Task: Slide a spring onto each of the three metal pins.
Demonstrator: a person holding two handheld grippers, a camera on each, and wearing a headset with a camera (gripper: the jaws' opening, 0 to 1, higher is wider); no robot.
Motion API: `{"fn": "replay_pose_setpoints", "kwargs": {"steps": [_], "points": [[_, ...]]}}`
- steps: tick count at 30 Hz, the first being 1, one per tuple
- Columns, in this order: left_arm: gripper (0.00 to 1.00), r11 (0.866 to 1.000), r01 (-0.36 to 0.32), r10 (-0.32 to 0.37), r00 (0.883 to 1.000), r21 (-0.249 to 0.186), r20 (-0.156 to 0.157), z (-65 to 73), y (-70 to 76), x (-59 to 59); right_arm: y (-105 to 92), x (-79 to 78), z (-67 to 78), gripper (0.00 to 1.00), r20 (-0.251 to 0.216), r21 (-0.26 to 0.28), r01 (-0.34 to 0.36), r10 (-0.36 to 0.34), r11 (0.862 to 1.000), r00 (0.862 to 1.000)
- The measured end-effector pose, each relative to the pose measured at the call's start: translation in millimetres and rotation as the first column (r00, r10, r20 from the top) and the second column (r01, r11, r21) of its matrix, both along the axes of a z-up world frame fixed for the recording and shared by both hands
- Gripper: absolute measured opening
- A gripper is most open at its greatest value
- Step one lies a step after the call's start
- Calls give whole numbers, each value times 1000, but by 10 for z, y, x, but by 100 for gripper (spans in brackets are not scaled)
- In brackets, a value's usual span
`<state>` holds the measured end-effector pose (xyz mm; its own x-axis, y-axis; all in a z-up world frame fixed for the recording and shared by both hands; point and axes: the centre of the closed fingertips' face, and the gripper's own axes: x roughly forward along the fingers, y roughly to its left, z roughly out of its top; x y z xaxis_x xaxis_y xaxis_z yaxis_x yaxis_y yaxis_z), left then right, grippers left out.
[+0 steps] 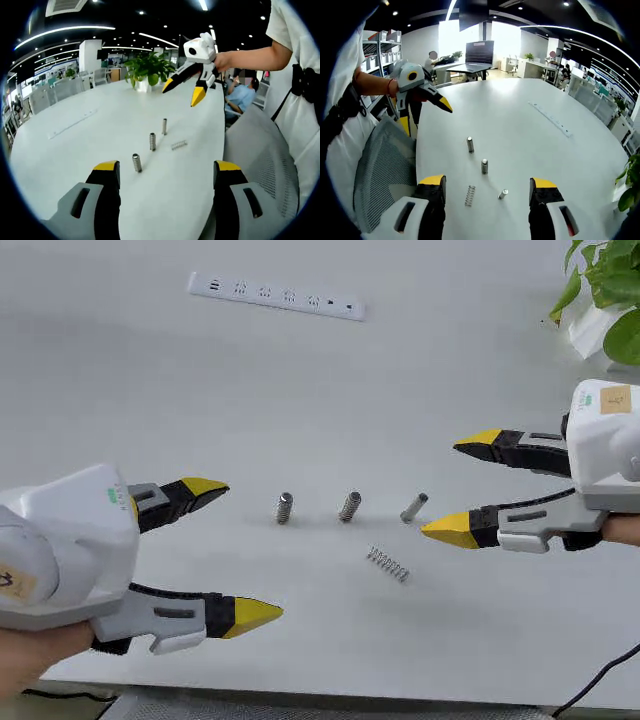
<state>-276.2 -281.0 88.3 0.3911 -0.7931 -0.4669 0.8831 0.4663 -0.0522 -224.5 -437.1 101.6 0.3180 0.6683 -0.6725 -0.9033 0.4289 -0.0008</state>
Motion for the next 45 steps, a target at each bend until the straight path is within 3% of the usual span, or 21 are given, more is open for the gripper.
{"fn": "replay_pose_setpoints", "kwargs": {"steps": [4,9,14,17,19,20,22,24,26,27,29,30,32,35,39,45], "points": [[72,997,60,-60,998,45,6,-21,-121,-30,-126,-78,1,71,13,57,43,-43,997,999],[65,983,147,-149,989,112,9,-72,-317,-48,-282,-203,-48,77,5,110,85,-86,990,996],[57,951,240,-248,969,194,13,-164,-592,-26,-413,-311,-84,77,1,160,128,-130,979,992],[52,911,297,-318,948,284,30,-283,-776,22,-512,-359,-129,77,-1,173,156,-158,972,987],[51,904,316,-335,942,288,18,-342,-896,25,-561,-379,-149,77,-1,179,169,-172,969,985],[50,882,337,-359,933,329,7,-418,-940,34,-598,-395,-162,77,-3,185,178,-181,967,983],[48,850,370,-408,913,374,24,-504,-1051,43,-662,-416,-186,77,-5,189,195,-198,962,980],[45,825,380,-418,909,418,-2,-612,-1098,56,-716,-436,-208,77,-6,191,208,-210,959,978],[41,781,391,-452,892,487,7,-742,-1151,100,-775,-452,-228,77,-7,197,227,-230,954,973],[39,761,398,-459,888,513,-9,-818,-1168,104,-805,-465,-245,76,-9,196,235,-238,952,971],[38,773,398,-453,892,494,-9,-867,-1253,114,-839,-487,-261,75,-10,195,242,-245,950,969],[38,771,400,-449,893,496,-23,-904,-1279,118,-863,-499,-268,75,-10,195,248,-251,949,968],[35,763,394,-451,893,512,-15,-937,-1310,152,-893,-517,-279,75,-10,191,255,-258,948,966],[31,764,382,-433,901,520,-26,-1013,-1362,225,-937,-531,-289,74,-11,195,269,-272,943,962],[28,740,386,-437,898,551,-42,-1102,-1371,254,-967,-530,-305,73,-13,198,282,-286,939,958],[24,727,381,-412,908,571,-81,-1221,-1370,299,-986,-517,-313,73,-15,209,295,-298,932,954]]}}
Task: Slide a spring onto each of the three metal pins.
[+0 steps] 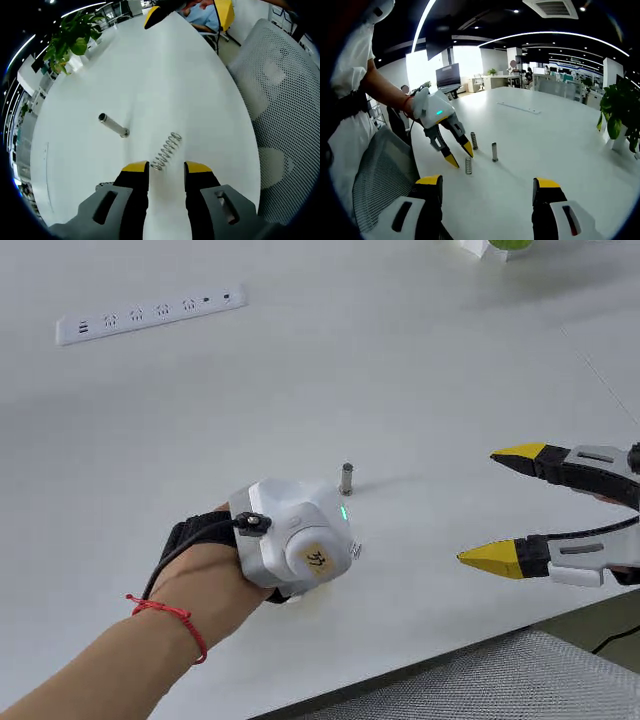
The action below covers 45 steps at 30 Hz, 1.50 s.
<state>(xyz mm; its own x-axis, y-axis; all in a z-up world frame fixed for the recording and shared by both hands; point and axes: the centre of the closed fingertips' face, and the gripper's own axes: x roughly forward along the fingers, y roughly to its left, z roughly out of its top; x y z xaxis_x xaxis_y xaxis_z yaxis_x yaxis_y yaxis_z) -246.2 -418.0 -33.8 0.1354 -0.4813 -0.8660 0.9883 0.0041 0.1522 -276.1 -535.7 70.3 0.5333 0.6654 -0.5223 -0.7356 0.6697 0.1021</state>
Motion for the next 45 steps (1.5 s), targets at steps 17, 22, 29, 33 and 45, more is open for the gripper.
{"fn": "replay_pose_setpoints", "kwargs": {"steps": [17,22,29,33,45], "points": [[7,997,-75,75,995,7,-65,-43,32,-110,-14,-33,-71,70,-1,-5,-1,1,1000,1000],[7,993,-114,114,990,7,-83,-39,58,-119,1,-47,-74,70,-3,1,1,-1,1000,1000],[7,996,-92,92,993,-3,-72,-33,57,-153,47,-60,-79,70,-8,8,-5,5,1000,1000],[7,992,-120,117,989,-27,-95,-23,64,-167,86,-68,-75,70,-9,9,-13,13,1000,1000],[7,986,-154,144,981,-67,-132,-15,88,-255,265,-116,-108,69,-29,17,-48,48,999,998]]}}
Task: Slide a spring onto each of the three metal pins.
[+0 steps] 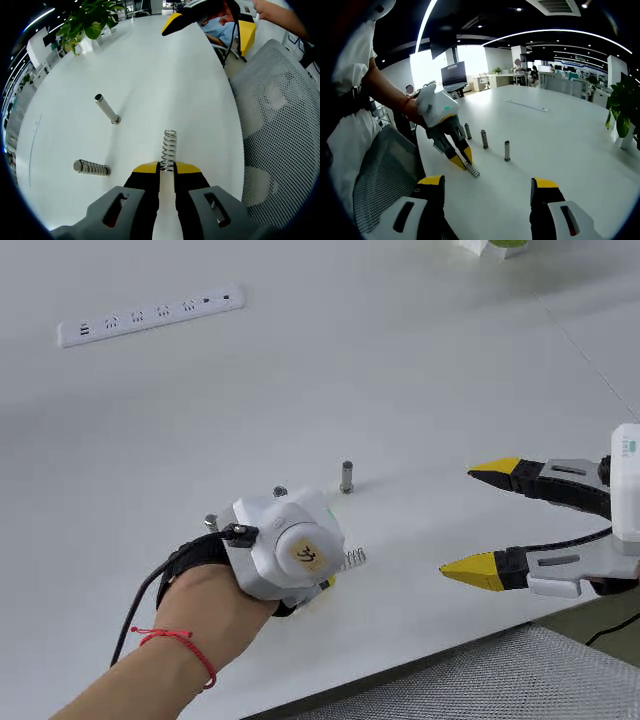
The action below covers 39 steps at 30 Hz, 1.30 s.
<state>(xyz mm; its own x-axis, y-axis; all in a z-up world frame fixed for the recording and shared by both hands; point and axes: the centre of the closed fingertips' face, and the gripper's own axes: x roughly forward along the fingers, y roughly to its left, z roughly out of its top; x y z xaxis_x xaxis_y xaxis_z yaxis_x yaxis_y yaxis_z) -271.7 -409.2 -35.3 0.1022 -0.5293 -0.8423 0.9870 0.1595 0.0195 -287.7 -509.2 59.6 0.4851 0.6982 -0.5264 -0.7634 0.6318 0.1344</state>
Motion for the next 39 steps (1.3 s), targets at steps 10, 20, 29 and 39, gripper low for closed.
{"fn": "replay_pose_setpoints", "kwargs": {"steps": [10,20,29,39], "points": [[7,995,-41,39,999,-86,-22,101,32,-70,221,-16,3,66,-23,3,-58,59,998,998],[7,946,-130,116,991,-296,-62,530,18,-105,447,22,177,58,-34,32,-124,125,992,992],[7,870,-156,140,988,-468,-69,1026,20,-137,689,21,420,45,-48,85,-222,227,971,973],[7,755,-204,182,978,-623,-100,1549,85,-131,918,82,815,34,-38,199,-259,271,945,962]]}}
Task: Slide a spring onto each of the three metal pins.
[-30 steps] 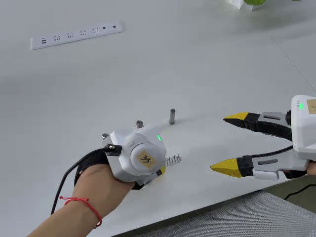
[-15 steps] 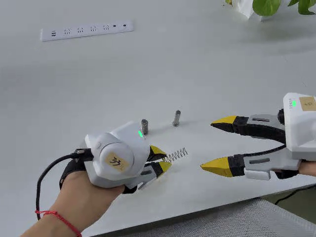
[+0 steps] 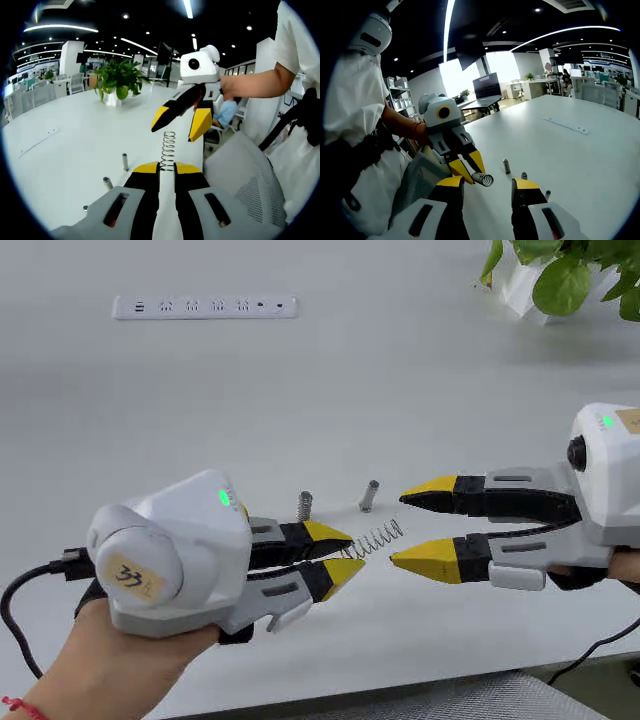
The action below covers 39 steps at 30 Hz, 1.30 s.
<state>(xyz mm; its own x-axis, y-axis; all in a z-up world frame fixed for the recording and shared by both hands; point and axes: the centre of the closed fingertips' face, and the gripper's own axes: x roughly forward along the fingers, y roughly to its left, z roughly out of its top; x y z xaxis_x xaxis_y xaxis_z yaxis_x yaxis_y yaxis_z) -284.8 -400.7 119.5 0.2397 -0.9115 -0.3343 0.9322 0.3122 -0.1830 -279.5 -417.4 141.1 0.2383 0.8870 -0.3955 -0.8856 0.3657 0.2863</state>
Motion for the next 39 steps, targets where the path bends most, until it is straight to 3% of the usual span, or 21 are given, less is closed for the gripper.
{"fn": "replay_pose_setpoints", "kwargs": {"steps": [4,16,27,39], "points": [[7,999,-15,15,1000,-46,3,141,14,0,91,3,130,30,-6,42,-12,13,999,1000],[7,993,-32,32,999,-110,-1,284,25,0,203,11,294,9,-32,125,-17,21,992,999],[7,993,-24,23,1000,-119,-10,282,7,-31,238,-5,333,7,-24,110,-33,35,993,999],[7,994,-11,10,1000,-110,-13,247,10,-77,306,-75,330,7,5,55,-94,94,994,996]]}}
